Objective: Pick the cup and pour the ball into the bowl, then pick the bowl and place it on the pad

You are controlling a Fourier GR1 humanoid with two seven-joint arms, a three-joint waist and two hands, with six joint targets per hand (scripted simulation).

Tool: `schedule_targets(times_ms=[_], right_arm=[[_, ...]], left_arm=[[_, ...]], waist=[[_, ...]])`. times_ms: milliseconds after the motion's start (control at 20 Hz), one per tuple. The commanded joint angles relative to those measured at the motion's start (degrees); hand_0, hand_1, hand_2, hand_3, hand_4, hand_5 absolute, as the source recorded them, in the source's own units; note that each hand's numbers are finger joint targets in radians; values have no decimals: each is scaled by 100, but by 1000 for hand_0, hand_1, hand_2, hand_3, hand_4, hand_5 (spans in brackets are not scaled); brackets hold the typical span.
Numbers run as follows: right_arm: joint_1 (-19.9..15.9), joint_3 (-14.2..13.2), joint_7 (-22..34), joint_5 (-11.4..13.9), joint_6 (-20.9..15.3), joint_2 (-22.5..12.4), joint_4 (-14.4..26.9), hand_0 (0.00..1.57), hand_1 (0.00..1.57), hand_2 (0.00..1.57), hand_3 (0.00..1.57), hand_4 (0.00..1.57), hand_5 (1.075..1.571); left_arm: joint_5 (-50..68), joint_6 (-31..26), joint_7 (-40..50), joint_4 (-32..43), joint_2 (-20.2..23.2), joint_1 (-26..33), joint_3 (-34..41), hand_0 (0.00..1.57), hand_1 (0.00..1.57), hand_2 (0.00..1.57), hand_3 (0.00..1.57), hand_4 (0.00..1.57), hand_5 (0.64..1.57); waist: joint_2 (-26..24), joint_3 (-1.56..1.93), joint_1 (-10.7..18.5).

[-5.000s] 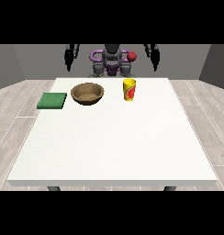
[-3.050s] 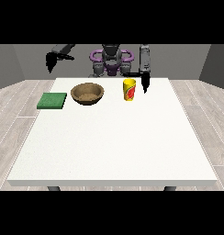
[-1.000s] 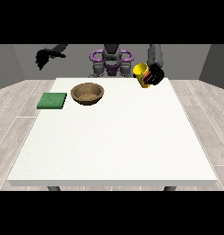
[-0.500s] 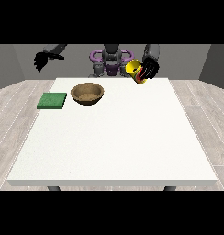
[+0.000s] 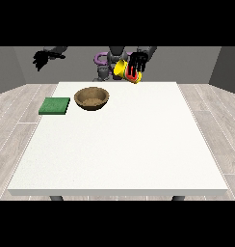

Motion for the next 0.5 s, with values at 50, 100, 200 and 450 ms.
schedule_targets(times_ms=[50, 100, 200, 450], right_arm=[[46, -34, -135, 31, 122, -107, 167, 0, 0, 0, 0, 0, 1571], [-113, -80, 66, -3, 55, -179, 255, 0, 0, 0, 0, 0, 1571], [-291, -99, 134, -86, 147, -259, 222, 0, 0, 0, 0, 0, 1571], [-181, 22, -215, 2, 206, -14, 350, 0, 0, 0, 0, 0, 1570]], left_arm=[[-1257, -281, 600, 229, -326, -277, -962, 1501, 1501, 1571, 1571, 1380, 1400], [-1413, -644, 660, 213, -521, -435, -1169, 1490, 1490, 1571, 1571, 1505, 1316], [-1703, -916, 823, 356, -628, -660, -1344, 1477, 1477, 1571, 1571, 1571, 1098], [-2737, -1638, 1069, 679, -805, -1003, -2204, 1533, 1533, 1571, 1571, 1556, 1164]], waist=[[-39, 2, -115], [-193, 3, -1], [2, -2, -172], [89, 3, -260]])
